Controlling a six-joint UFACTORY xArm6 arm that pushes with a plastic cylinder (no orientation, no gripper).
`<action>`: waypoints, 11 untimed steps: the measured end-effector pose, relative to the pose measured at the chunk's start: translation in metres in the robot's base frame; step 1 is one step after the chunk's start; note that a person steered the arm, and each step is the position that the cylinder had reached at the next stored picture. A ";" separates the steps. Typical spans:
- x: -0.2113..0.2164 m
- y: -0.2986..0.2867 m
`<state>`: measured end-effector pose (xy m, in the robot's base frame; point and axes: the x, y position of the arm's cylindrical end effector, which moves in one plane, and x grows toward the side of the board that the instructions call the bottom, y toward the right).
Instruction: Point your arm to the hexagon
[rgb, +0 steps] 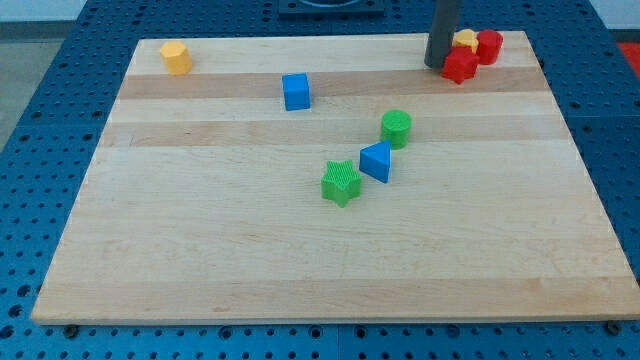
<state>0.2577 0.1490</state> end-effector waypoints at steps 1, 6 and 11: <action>0.000 -0.002; -0.025 -0.233; -0.065 -0.379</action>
